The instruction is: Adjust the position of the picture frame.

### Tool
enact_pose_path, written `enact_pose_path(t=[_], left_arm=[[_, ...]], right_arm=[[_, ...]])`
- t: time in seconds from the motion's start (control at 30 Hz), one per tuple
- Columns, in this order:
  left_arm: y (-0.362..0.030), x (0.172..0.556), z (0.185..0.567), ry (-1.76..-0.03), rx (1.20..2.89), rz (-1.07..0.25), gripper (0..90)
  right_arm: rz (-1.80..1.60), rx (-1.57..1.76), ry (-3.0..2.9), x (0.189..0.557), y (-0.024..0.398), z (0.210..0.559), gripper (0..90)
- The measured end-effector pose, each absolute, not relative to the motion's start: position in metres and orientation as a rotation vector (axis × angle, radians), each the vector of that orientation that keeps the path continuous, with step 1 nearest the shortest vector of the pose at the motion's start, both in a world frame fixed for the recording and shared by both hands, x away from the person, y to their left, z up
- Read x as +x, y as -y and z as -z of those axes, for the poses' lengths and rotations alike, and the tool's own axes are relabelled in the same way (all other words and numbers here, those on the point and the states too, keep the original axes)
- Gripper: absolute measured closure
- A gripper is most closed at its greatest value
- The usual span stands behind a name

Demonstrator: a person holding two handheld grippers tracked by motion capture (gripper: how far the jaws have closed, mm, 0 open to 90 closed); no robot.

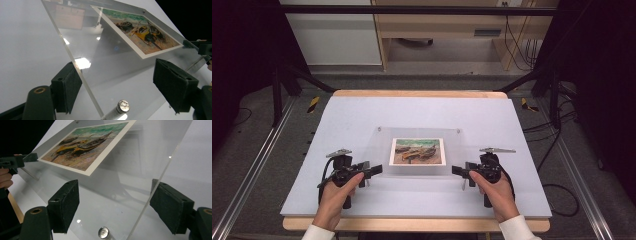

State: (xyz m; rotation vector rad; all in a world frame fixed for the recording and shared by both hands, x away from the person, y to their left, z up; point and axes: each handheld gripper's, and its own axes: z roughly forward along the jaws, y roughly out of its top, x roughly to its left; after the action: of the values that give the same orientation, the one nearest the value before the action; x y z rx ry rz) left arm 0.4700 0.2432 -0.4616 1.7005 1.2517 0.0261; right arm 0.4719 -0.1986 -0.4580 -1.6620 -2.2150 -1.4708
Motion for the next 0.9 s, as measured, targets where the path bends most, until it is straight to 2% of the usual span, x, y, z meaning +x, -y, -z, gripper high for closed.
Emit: enact_pose_path(t=[0.9], left_arm=[[-0.238,0.493,0.458,-1.236,1.7,-0.137,24.0]], right_arm=[[1.537,-1.658,2.29,0.498,0.196,0.454,27.1]])
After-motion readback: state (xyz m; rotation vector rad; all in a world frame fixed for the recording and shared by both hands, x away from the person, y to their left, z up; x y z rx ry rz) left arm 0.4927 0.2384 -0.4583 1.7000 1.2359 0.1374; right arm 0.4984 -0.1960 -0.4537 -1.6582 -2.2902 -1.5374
